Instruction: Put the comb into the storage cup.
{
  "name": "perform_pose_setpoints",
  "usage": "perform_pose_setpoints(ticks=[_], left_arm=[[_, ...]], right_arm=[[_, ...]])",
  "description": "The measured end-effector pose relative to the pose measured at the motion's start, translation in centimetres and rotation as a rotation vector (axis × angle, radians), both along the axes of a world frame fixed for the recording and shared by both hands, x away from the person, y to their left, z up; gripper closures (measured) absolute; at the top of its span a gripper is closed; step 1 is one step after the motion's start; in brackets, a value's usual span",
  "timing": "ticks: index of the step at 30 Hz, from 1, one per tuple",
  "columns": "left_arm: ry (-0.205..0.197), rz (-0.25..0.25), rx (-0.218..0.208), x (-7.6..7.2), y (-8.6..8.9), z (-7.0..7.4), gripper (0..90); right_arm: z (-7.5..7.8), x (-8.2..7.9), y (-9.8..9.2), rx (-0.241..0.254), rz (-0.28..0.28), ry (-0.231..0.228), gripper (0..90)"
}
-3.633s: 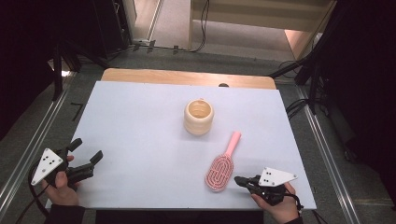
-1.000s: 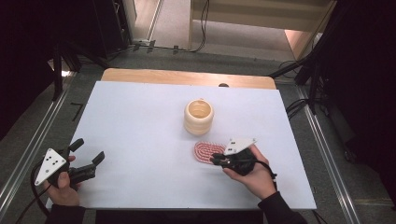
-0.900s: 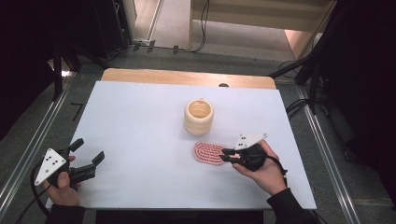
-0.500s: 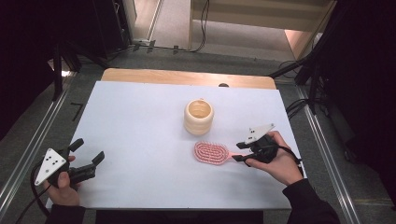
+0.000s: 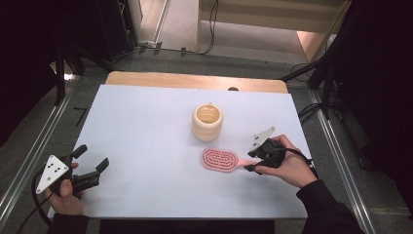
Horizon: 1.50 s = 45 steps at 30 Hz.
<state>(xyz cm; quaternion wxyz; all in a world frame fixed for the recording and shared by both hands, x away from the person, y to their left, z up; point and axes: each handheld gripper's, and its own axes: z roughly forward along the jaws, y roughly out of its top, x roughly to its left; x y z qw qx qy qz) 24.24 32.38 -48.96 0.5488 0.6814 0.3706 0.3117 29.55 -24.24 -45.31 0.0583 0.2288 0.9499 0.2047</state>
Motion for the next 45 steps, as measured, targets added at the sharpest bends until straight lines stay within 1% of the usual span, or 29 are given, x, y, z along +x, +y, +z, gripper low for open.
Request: perform_pose_setpoints(ticks=[3, 4, 7, 8, 10, 13, 14, 15, 16, 17, 20, 21, 23, 25, 26, 28, 29, 30, 32, 34, 36, 43, 45], left_arm=[[0.000, 0.000, 0.000, 0.0, 0.0, 0.0, 13.2], [0.000, 0.000, 0.000, 0.0, 0.0, 0.0, 13.2], [-0.001, -0.001, -0.002, 0.0, 0.0, 0.0, 13.3], [-0.001, -0.001, -0.001, 0.0, 0.0, 0.0, 13.2], [-0.001, -0.001, -0.001, 0.0, 0.0, 0.0, 13.2], [-0.001, -0.001, -0.001, 0.0, 0.0, 0.0, 13.2], [-0.002, -0.001, 0.000, 0.0, 0.0, 0.0, 13.3], [-0.002, -0.001, 0.000, 0.0, 0.0, 0.0, 13.3], [-0.002, -0.001, 0.001, 0.0, 0.0, 0.0, 13.2], [-0.003, -0.001, 0.001, 0.0, 0.1, 0.0, 13.2], [-0.002, 0.001, 0.001, 0.0, 0.1, 0.0, 13.2], [-0.003, 0.000, 0.000, 0.0, 0.1, 0.0, 13.3], [-0.003, 0.000, 0.000, 0.0, 0.1, 0.0, 13.3], [-0.002, 0.002, -0.001, 0.0, 0.1, 0.0, 13.3], [-0.002, 0.002, -0.001, 0.0, 0.1, 0.0, 13.2], [-0.004, 0.001, 0.000, 0.0, 0.1, 0.0, 13.2], [-0.005, 0.001, 0.000, 0.0, 0.1, 0.0, 13.2], [-0.004, 0.001, 0.000, 0.0, 0.1, 0.0, 13.3], [-0.004, 0.002, -0.001, 0.0, 0.1, 0.0, 13.2], [-0.004, 0.001, -0.001, 0.0, 0.1, 0.0, 13.2], [-0.004, 0.001, -0.001, 0.0, 0.1, 0.0, 13.2], [-0.005, 0.001, 0.001, 0.0, 0.1, 0.0, 13.2], [-0.004, 0.001, 0.000, 0.0, 0.1, 0.0, 13.2]], right_arm=[[-0.4, 0.2, 0.5, -0.036, -0.002, 0.023, 45.0], [-0.6, 0.6, 0.7, -0.043, 0.005, 0.028, 46.1], [-0.8, 0.8, 0.8, -0.040, 0.009, 0.039, 46.7], [-0.9, 1.0, 1.0, -0.049, 0.005, 0.048, 47.2], [-1.1, 1.2, 1.2, -0.051, 0.009, 0.056, 47.9], [-1.2, 1.3, 1.4, -0.060, 0.008, 0.058, 48.9], [-1.3, 1.4, 1.4, -0.070, 0.013, 0.057, 49.5], [-1.3, 1.5, 1.5, -0.092, 0.010, 0.059, 49.9], [-1.4, 1.5, 1.6, -0.098, 0.010, 0.061, 50.2], [-1.6, 1.6, 1.7, -0.092, 0.016, 0.061, 50.6], [-1.8, 1.7, 1.9, -0.109, 0.019, 0.073, 52.3], [-2.0, 1.8, 2.1, -0.121, 0.027, 0.074, 52.7], [-2.1, 1.8, 2.1, -0.127, 0.021, 0.078, 52.9], [-2.3, 1.9, 2.2, -0.134, 0.033, 0.075, 53.3], [-2.4, 2.0, 2.4, -0.146, 0.027, 0.076, 54.2], [-2.4, 2.0, 2.4, -0.151, 0.021, 0.077, 54.3], [-2.5, 2.1, 2.5, -0.153, 0.031, 0.077, 54.7], [-2.6, 2.1, 2.5, -0.158, 0.027, 0.080, 55.3], [-2.8, 2.2, 2.7, -0.162, 0.035, 0.086, 56.0], [-2.9, 2.2, 2.8, -0.177, 0.035, 0.098, 56.8], [-2.9, 2.2, 2.9, -0.174, 0.027, 0.097, 58.0], [-3.0, 2.2, 2.9, -0.172, 0.032, 0.083, 60.0], [-3.0, 2.2, 2.9, -0.174, 0.019, 0.087, 60.2]])
